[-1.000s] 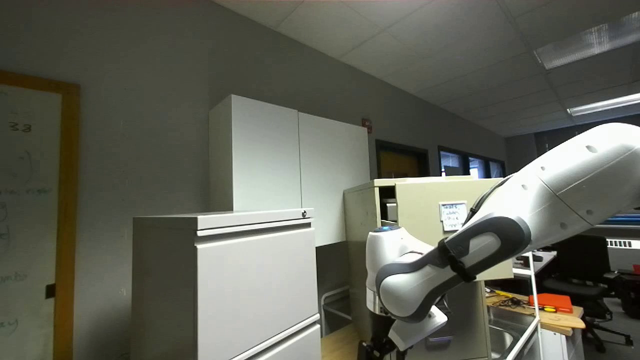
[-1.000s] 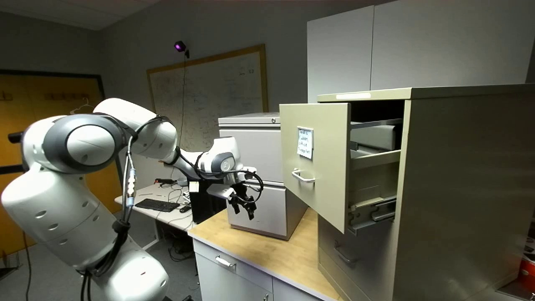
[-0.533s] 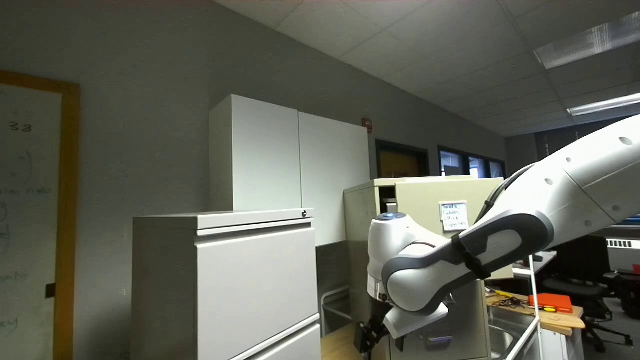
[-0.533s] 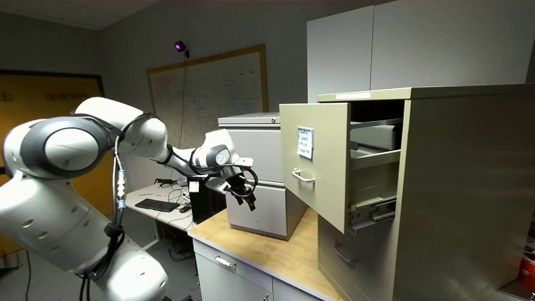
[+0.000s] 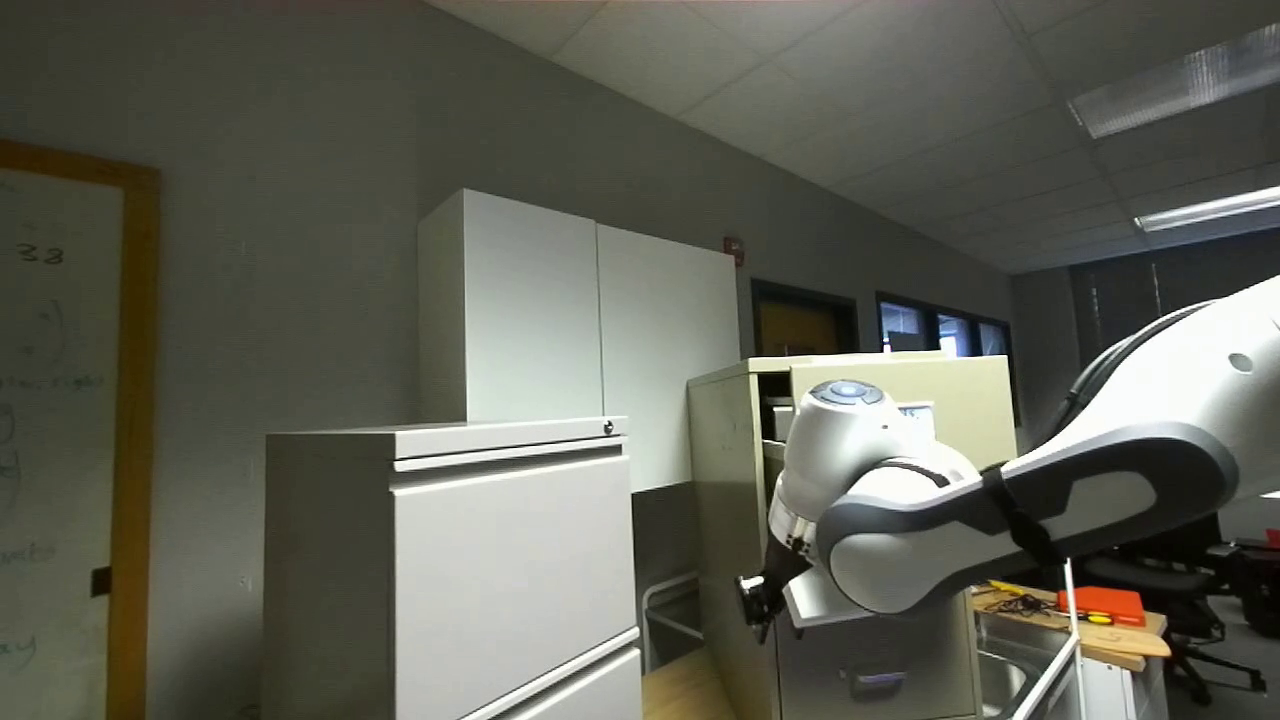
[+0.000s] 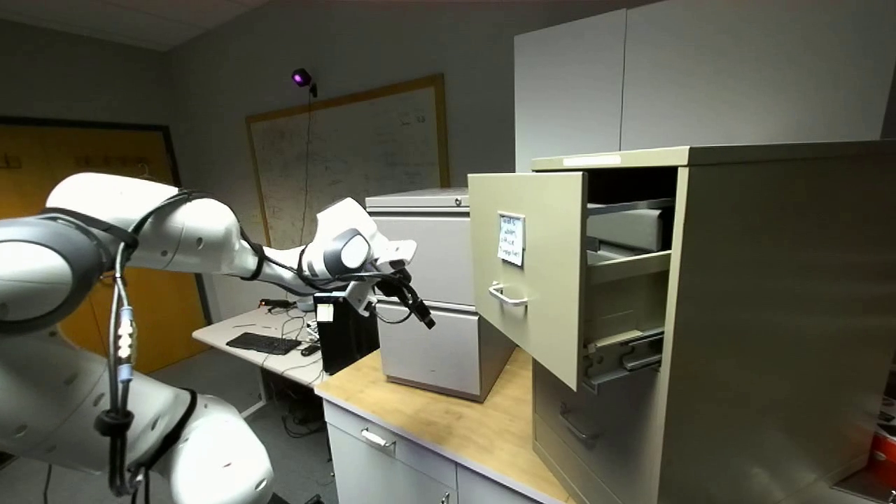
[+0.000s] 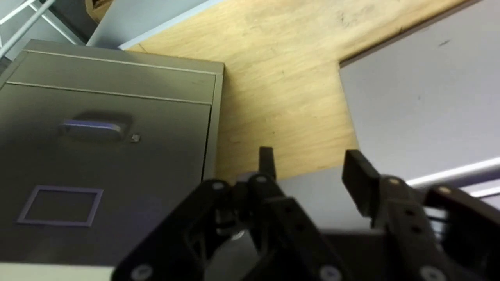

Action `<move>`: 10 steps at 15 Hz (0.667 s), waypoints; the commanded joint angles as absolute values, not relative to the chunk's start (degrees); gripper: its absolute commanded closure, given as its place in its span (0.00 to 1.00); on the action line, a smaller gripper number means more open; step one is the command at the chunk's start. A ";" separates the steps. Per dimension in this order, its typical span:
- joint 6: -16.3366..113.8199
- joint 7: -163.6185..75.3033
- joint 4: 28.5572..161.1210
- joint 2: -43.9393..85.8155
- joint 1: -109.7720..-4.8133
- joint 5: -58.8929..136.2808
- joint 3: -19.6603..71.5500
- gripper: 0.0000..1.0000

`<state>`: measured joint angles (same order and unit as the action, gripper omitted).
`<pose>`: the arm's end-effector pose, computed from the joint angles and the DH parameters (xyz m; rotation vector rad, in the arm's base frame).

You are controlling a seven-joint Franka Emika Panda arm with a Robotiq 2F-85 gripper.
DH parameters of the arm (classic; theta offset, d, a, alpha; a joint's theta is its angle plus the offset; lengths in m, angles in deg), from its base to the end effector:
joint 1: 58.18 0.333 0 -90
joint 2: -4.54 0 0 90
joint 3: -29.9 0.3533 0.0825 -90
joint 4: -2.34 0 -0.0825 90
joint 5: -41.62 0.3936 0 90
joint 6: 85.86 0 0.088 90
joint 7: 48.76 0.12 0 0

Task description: Close the top drawer of the file cabinet

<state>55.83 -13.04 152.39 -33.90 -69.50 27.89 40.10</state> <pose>0.3797 -0.0014 0.5292 2.7844 -0.7137 0.8443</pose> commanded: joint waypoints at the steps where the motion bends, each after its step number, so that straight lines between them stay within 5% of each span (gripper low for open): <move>1: 61.95 -7.47 156.81 -40.94 -75.44 25.38 42.75 0.81; 4: 66.82 -5.37 159.04 -45.55 -80.42 25.22 44.08 0.99; 10: 78.77 -5.89 161.84 -52.06 -87.91 28.24 45.05 1.00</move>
